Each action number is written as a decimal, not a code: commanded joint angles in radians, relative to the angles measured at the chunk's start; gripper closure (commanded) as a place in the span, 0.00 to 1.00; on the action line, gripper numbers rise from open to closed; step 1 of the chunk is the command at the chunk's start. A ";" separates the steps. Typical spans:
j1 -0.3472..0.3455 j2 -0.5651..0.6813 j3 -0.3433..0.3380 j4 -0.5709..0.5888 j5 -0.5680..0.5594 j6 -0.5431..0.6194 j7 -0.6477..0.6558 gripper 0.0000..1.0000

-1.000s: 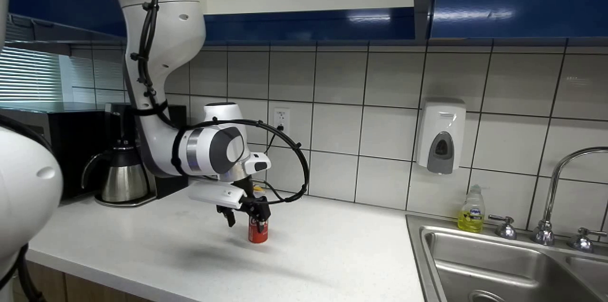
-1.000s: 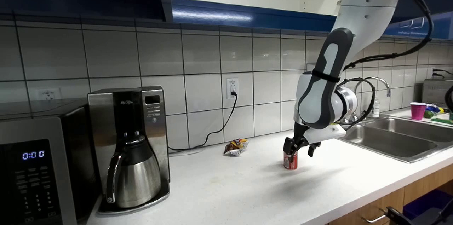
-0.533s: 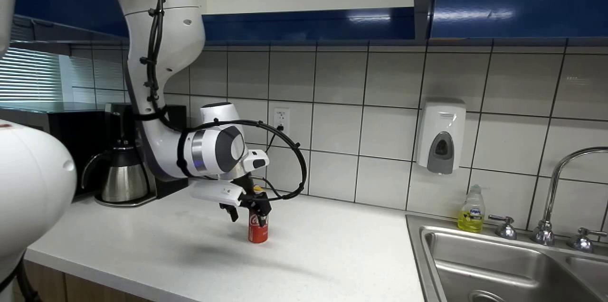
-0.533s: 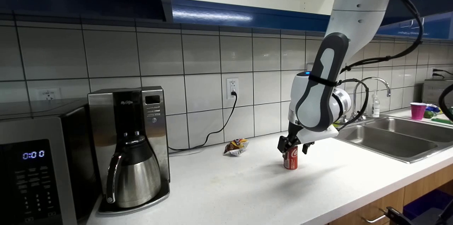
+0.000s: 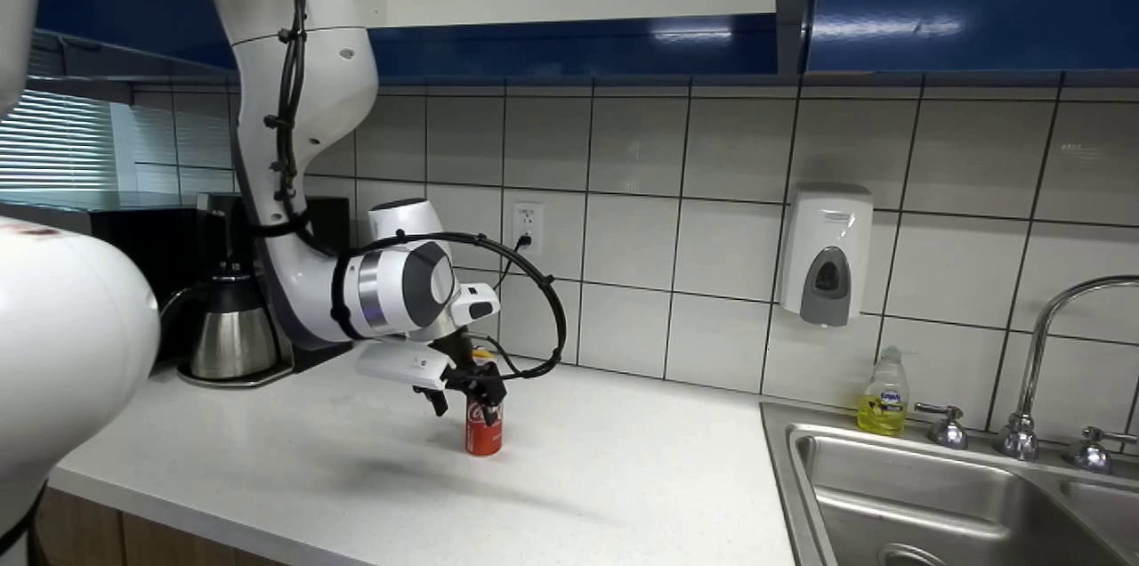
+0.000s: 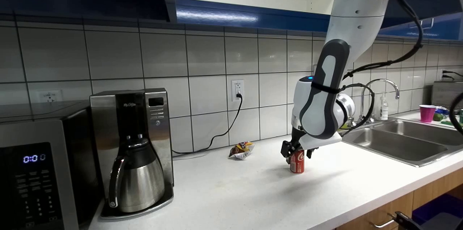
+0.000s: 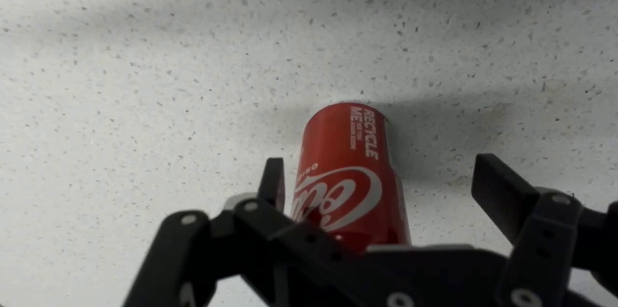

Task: Put the can in the top cabinet

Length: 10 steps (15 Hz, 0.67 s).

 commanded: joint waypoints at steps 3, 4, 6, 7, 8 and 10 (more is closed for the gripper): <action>0.056 0.014 -0.065 0.001 0.002 0.038 0.034 0.00; 0.059 0.015 -0.069 0.001 0.005 0.040 0.034 0.00; 0.064 0.018 -0.078 0.000 0.006 0.045 0.037 0.00; 0.068 0.020 -0.083 0.001 0.006 0.048 0.040 0.00; 0.070 0.022 -0.087 0.002 0.006 0.052 0.042 0.00; 0.078 0.028 -0.097 0.004 0.008 0.060 0.045 0.00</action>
